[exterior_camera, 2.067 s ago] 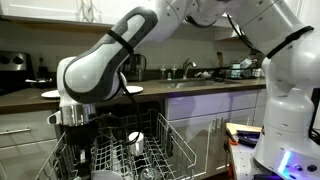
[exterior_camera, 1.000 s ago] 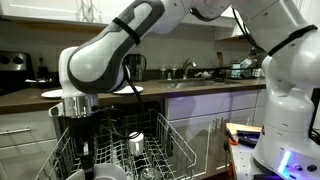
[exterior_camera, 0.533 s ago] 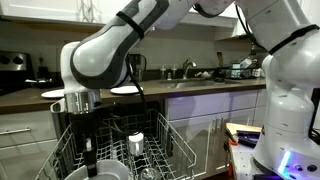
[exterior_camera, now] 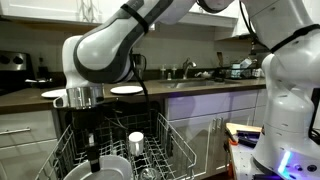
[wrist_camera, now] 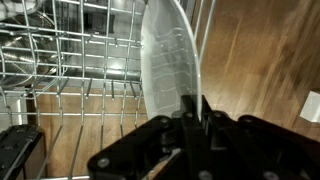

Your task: Remove the plate from the plate dryer and put it on top of the plate on right of the counter

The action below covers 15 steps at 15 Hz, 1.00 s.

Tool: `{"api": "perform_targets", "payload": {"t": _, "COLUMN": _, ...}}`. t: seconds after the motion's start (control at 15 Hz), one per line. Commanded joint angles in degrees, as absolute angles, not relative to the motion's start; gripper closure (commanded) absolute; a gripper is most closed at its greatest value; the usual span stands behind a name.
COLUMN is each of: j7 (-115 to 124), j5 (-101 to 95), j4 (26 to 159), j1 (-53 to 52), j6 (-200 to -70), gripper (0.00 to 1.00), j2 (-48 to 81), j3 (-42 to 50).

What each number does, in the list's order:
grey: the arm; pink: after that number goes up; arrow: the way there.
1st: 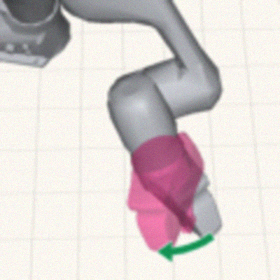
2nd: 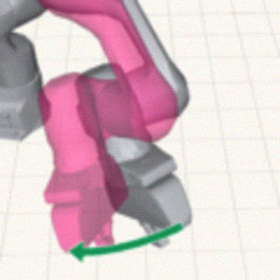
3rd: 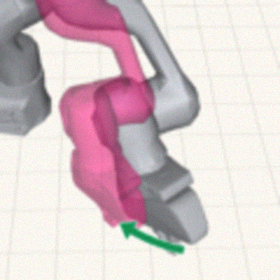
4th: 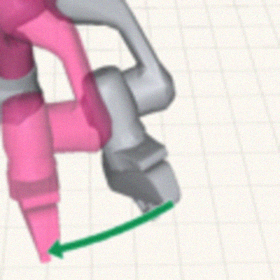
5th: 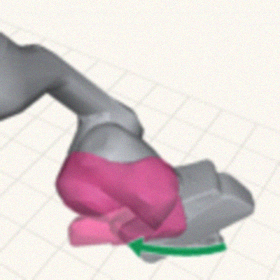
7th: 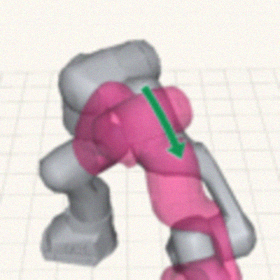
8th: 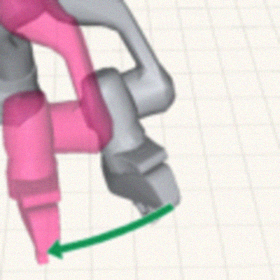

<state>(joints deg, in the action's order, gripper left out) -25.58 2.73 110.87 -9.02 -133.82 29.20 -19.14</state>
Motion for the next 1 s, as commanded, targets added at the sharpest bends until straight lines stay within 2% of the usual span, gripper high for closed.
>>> {"api": "perform_targets", "payload": {"t": 0.0, "j7": -23.61, "j5": 2.4, "j4": 113.07, "j1": -9.64, "j6": -132.21, "gripper": 0.95, "j2": 25.03, "j3": -18.29}}
{"api": "perform_targets", "payload": {"t": 0.93, "j7": -16.46, "j5": -0.6, "j4": 115.09, "j1": -12.59, "j6": -128.23, "gripper": 0.95, "j2": 19.86, "j3": -15.88}}
